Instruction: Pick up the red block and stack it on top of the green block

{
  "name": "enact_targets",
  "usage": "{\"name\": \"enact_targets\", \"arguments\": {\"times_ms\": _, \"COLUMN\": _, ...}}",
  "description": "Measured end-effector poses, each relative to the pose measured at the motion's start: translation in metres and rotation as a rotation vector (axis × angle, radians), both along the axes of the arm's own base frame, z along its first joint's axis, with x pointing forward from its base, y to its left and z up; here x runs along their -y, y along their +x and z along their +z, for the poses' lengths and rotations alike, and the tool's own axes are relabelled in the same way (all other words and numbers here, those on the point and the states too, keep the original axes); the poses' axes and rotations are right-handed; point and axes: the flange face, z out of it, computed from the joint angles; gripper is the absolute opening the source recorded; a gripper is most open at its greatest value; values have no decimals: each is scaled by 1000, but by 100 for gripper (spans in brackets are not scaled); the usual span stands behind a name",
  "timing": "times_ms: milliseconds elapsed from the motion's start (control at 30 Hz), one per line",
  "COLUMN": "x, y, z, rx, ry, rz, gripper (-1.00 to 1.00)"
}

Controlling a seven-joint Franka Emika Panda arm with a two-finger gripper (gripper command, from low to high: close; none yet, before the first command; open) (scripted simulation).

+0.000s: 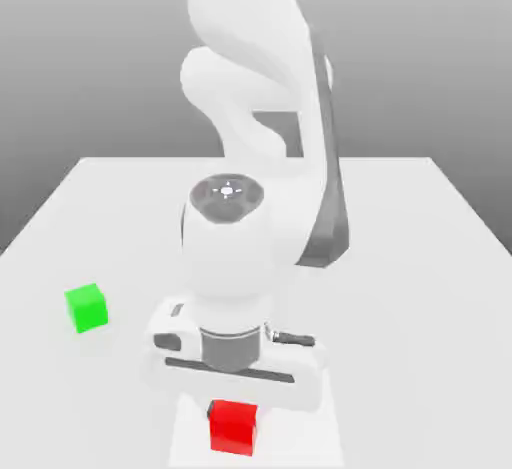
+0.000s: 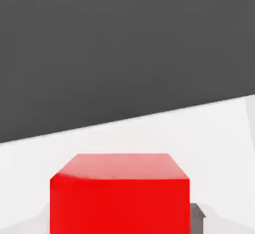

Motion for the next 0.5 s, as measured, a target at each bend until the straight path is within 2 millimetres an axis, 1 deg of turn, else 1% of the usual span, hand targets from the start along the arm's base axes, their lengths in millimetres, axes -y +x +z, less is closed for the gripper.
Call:
{"name": "enact_targets", "arguments": {"times_ms": 67, "x": 0, "y": 1, "z": 18, "rx": 0, "ry": 0, "rz": 0, "gripper": -100}}
{"name": "enact_targets", "arguments": {"times_ms": 167, "x": 2, "y": -1, "z": 53, "rx": 0, "ry": -1, "rz": -3, "gripper": -100}}
{"name": "enact_targets", "arguments": {"times_ms": 200, "x": 18, "y": -6, "z": 60, "rx": -1, "ry": -8, "rz": -31, "gripper": -100}}
{"name": "enact_targets", "arguments": {"times_ms": 267, "x": 67, "y": -28, "z": 71, "rx": -2, "ry": -25, "rz": -121, "gripper": -100}}
{"name": "enact_targets", "arguments": {"times_ms": 300, "x": 101, "y": -44, "z": 76, "rx": -3, "ry": -33, "rz": -192, "gripper": -100}}
{"name": "enact_targets", "arguments": {"times_ms": 333, "x": 129, "y": -61, "z": 80, "rx": -5, "ry": -38, "rz": -254, "gripper": -100}}
{"name": "enact_targets", "arguments": {"times_ms": 400, "x": 180, "y": -104, "z": 87, "rx": -8, "ry": -43, "rz": -386, "gripper": -100}}
{"name": "enact_targets", "arguments": {"times_ms": 433, "x": 193, "y": -121, "z": 90, "rx": -9, "ry": -42, "rz": -425, "gripper": -100}}
{"name": "enact_targets", "arguments": {"times_ms": 500, "x": 211, "y": -153, "z": 95, "rx": -8, "ry": -36, "rz": -487, "gripper": -100}}
